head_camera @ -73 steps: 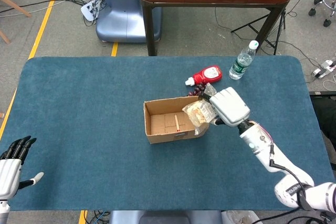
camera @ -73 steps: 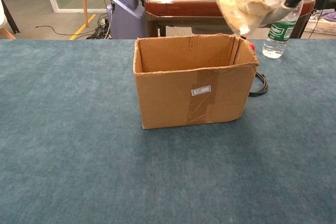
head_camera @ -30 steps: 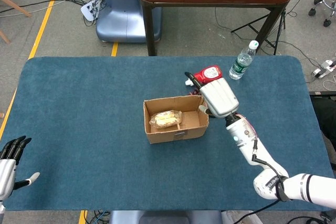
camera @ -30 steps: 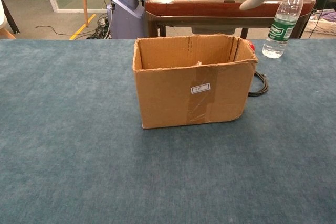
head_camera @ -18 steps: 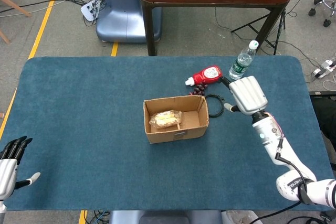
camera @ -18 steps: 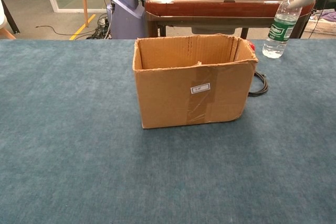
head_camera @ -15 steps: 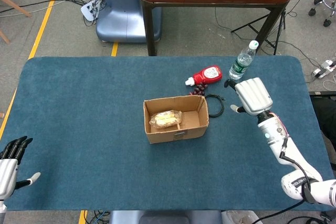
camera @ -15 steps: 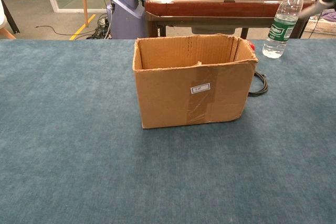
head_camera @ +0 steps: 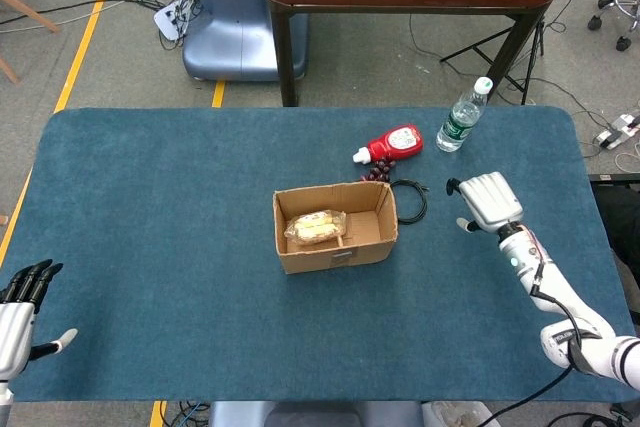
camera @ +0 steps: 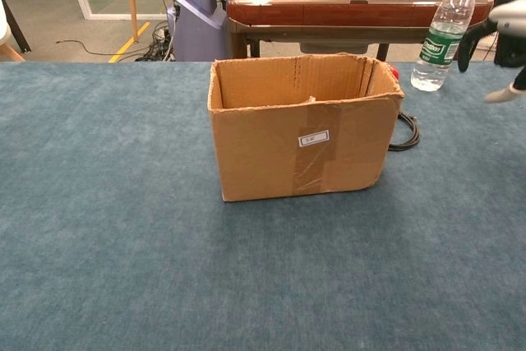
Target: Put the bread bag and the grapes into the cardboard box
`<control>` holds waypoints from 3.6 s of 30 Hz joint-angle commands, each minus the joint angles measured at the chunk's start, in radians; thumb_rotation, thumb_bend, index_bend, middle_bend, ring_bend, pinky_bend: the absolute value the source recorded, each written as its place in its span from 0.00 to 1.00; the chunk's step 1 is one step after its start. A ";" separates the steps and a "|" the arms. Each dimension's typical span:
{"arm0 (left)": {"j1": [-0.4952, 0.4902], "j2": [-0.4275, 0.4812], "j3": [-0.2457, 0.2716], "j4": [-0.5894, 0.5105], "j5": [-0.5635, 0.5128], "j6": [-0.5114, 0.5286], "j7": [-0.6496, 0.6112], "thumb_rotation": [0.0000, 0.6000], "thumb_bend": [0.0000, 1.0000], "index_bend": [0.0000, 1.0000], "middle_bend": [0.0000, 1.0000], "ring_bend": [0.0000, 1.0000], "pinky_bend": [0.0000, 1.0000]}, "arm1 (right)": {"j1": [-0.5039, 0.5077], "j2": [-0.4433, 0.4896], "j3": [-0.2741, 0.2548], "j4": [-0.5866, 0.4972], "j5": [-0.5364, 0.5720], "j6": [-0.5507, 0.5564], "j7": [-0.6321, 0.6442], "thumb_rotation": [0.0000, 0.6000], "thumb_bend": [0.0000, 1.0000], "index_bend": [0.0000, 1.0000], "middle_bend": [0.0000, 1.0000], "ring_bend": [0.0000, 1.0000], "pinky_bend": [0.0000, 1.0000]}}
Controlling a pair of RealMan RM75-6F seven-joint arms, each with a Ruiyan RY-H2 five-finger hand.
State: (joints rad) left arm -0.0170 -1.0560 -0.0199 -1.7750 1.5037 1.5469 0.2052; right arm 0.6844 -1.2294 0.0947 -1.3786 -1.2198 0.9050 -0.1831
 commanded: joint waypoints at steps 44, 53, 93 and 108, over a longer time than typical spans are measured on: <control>0.009 0.016 0.000 -0.007 0.008 0.011 -0.037 1.00 0.00 0.14 0.12 0.11 0.30 | 0.134 -0.379 0.020 0.419 0.085 -0.283 -0.035 1.00 0.35 0.48 1.00 1.00 1.00; 0.010 0.017 0.000 -0.008 0.010 0.012 -0.038 1.00 0.00 0.14 0.12 0.11 0.30 | 0.136 -0.393 0.020 0.449 0.104 -0.294 -0.059 1.00 0.35 0.49 1.00 1.00 1.00; 0.008 0.011 -0.004 -0.003 -0.003 0.004 -0.018 1.00 0.00 0.14 0.12 0.11 0.30 | 0.068 -0.057 0.123 0.005 0.134 -0.037 -0.139 1.00 0.43 0.73 1.00 1.00 1.00; 0.008 0.011 -0.005 -0.002 -0.003 0.004 -0.021 1.00 0.00 0.14 0.12 0.11 0.30 | 0.063 0.092 0.194 -0.260 0.114 0.096 -0.176 1.00 0.43 0.73 1.00 1.00 1.00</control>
State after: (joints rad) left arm -0.0094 -1.0455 -0.0247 -1.7773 1.5006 1.5513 0.1839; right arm 0.7467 -1.1526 0.2804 -1.6154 -1.0975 0.9864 -0.3523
